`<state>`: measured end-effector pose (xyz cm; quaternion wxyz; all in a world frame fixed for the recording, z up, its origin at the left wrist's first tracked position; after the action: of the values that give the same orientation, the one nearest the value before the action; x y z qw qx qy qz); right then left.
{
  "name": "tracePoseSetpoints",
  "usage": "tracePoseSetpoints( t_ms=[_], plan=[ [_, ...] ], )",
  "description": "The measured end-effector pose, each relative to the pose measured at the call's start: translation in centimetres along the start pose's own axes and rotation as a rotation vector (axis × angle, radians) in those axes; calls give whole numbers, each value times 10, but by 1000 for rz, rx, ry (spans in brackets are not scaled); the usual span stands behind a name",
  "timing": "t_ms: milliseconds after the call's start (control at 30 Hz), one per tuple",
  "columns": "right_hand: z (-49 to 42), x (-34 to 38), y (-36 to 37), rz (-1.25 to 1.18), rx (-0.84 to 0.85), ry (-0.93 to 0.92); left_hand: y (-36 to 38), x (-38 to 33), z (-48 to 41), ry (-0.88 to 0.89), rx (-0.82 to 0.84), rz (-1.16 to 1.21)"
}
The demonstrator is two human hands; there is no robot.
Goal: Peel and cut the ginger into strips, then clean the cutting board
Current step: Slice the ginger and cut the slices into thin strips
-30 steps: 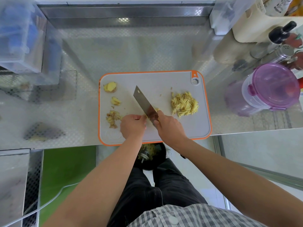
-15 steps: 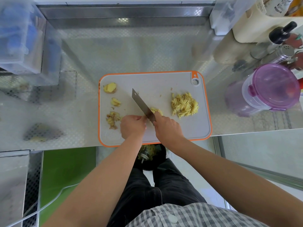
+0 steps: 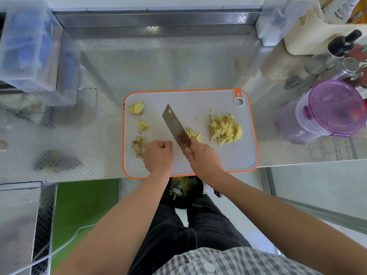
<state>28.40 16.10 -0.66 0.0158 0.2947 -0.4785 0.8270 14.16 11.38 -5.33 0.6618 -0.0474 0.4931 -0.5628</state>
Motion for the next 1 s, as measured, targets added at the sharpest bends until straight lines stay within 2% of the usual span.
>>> tracePoseSetpoints(
  t_ms=[100, 367, 533, 667, 767, 867, 1000],
  plan=[
    [2, -1, 8, -4, 25, 6, -2, -5, 1, 74, -21, -69],
    [-2, -71, -41, -9, -179, 243, 18, -24, 14, 311, 25, -181],
    [-6, -43, -25, -51, -109, 119, 24, -29, 12, 357, 19, -205],
    [-9, -63, -36, -70, -161, 249, 23, -35, 6, 371, 31, -245],
    [-16, -63, -46, -94, -201, 252, 16, -43, -3, 403, -12, -269],
    [-30, -42, -38, -79, -121, 134, 6, -57, -15, 430, -68, -275],
    [-48, -46, -44, -112, -183, 229, -17, -76, -39, 473, -231, -335]
  ],
)
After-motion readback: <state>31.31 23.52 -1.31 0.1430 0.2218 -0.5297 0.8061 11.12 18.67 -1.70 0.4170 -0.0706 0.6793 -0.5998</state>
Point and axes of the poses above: each hand's wrist, its own z-axis away from the middle knuckle, its own y-axis out of the palm, x = y × z, the point moved 7 cm from there along -z, towards the middle knuckle, and after that the axes turned 2 degrees about -y, right-handed, at the moved point
